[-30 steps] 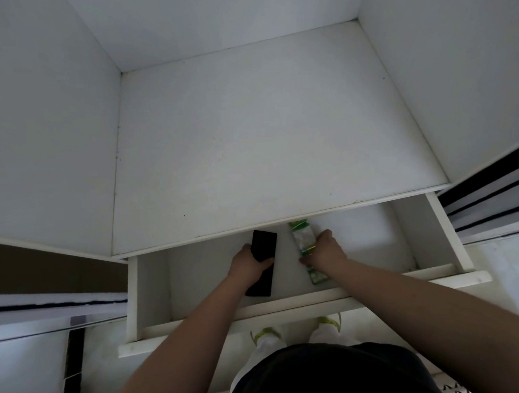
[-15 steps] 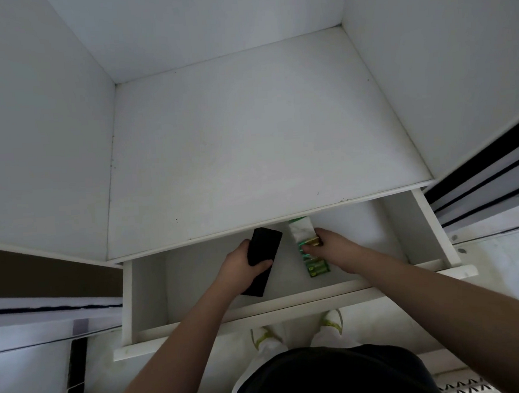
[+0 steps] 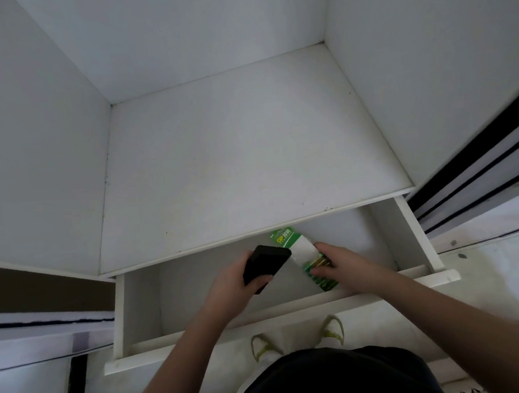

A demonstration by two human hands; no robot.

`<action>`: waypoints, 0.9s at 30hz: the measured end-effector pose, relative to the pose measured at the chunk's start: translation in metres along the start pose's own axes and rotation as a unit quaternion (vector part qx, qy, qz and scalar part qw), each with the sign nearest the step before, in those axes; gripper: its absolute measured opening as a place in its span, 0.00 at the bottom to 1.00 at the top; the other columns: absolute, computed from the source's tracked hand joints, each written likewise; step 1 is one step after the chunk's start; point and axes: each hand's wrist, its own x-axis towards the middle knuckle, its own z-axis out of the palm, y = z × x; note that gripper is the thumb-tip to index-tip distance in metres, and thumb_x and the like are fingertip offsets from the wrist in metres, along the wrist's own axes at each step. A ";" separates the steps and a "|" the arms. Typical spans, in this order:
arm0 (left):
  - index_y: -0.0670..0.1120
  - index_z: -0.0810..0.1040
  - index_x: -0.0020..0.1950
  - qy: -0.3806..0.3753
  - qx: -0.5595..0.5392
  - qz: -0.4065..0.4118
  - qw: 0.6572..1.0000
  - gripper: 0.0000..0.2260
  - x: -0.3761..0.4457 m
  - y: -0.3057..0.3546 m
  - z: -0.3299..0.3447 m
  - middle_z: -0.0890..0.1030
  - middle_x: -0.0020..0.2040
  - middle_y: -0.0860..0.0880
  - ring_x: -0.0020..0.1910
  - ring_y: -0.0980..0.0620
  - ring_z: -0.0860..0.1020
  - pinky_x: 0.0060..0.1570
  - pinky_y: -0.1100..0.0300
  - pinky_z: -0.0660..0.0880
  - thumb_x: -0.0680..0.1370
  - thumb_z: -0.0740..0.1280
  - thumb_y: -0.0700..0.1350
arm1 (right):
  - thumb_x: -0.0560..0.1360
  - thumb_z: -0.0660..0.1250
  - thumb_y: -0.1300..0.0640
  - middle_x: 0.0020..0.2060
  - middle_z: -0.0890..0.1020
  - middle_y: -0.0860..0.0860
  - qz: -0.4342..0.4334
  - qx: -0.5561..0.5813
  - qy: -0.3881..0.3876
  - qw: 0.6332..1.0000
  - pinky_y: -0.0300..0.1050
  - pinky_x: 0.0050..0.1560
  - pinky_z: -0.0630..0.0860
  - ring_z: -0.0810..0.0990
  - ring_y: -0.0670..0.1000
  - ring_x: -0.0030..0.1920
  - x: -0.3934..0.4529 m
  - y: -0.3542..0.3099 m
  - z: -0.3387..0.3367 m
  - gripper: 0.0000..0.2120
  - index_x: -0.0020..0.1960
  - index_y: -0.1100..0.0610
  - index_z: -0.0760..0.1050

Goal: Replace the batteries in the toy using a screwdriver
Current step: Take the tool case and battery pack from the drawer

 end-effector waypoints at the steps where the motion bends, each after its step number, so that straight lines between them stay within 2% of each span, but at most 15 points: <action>1: 0.58 0.73 0.58 0.009 -0.014 0.001 1.000 0.15 -0.003 0.003 -0.002 0.81 0.49 0.57 0.49 0.57 0.79 0.50 0.54 0.77 0.74 0.72 0.50 | 0.77 0.67 0.53 0.51 0.80 0.49 -0.003 -0.001 0.000 1.000 0.36 0.44 0.73 0.78 0.47 0.50 -0.002 0.001 -0.001 0.14 0.61 0.50 0.70; 7: 0.58 0.74 0.56 0.031 -0.084 -0.020 0.996 0.14 -0.013 0.025 -0.005 0.82 0.48 0.57 0.47 0.62 0.80 0.48 0.58 0.78 0.74 0.73 0.46 | 0.76 0.68 0.53 0.50 0.78 0.47 -0.010 -0.042 -0.012 0.999 0.43 0.47 0.73 0.77 0.50 0.51 -0.006 0.006 -0.010 0.13 0.58 0.47 0.68; 11: 0.56 0.74 0.57 0.029 -0.120 -0.038 0.992 0.14 -0.017 0.039 -0.002 0.82 0.48 0.56 0.46 0.66 0.79 0.41 0.70 0.75 0.75 0.72 0.44 | 0.77 0.66 0.53 0.53 0.79 0.51 -0.011 -0.090 -0.022 0.996 0.45 0.49 0.74 0.77 0.50 0.51 -0.011 0.007 -0.017 0.13 0.60 0.51 0.69; 15: 0.57 0.74 0.56 0.038 -0.135 -0.053 0.989 0.14 -0.020 0.043 0.007 0.83 0.48 0.55 0.46 0.62 0.81 0.44 0.65 0.76 0.74 0.73 0.45 | 0.77 0.66 0.53 0.53 0.79 0.51 -0.005 -0.087 -0.014 0.996 0.44 0.49 0.73 0.77 0.51 0.52 -0.019 0.011 -0.023 0.14 0.61 0.52 0.69; 19: 0.57 0.75 0.52 0.049 -0.179 -0.054 0.981 0.12 -0.021 0.054 0.007 0.83 0.47 0.56 0.47 0.62 0.82 0.43 0.69 0.75 0.75 0.72 0.44 | 0.77 0.67 0.53 0.50 0.78 0.47 -0.024 -0.001 0.037 0.999 0.41 0.45 0.71 0.77 0.48 0.51 -0.032 0.004 -0.032 0.15 0.62 0.52 0.69; 21: 0.58 0.75 0.53 0.056 -0.210 -0.053 0.975 0.12 -0.021 0.060 0.003 0.83 0.48 0.58 0.46 0.64 0.81 0.43 0.67 0.76 0.75 0.72 0.45 | 0.77 0.67 0.53 0.49 0.79 0.47 -0.032 0.060 0.075 0.995 0.44 0.48 0.74 0.78 0.47 0.49 -0.039 -0.003 -0.036 0.15 0.62 0.50 0.70; 24: 0.57 0.74 0.56 0.059 -0.253 -0.030 0.965 0.14 -0.018 0.067 -0.005 0.82 0.50 0.58 0.47 0.65 0.81 0.41 0.70 0.76 0.76 0.71 0.42 | 0.77 0.68 0.53 0.50 0.82 0.46 -0.035 0.201 0.114 0.972 0.46 0.53 0.77 0.81 0.45 0.51 -0.050 -0.019 -0.036 0.16 0.63 0.45 0.70; 27: 0.56 0.74 0.59 0.033 -0.276 -0.002 0.960 0.15 -0.013 0.068 -0.016 0.83 0.52 0.57 0.50 0.62 0.81 0.45 0.67 0.76 0.75 0.71 0.43 | 0.76 0.69 0.53 0.54 0.82 0.48 -0.037 0.304 0.140 0.942 0.46 0.54 0.77 0.81 0.48 0.54 -0.064 -0.038 -0.028 0.20 0.66 0.45 0.69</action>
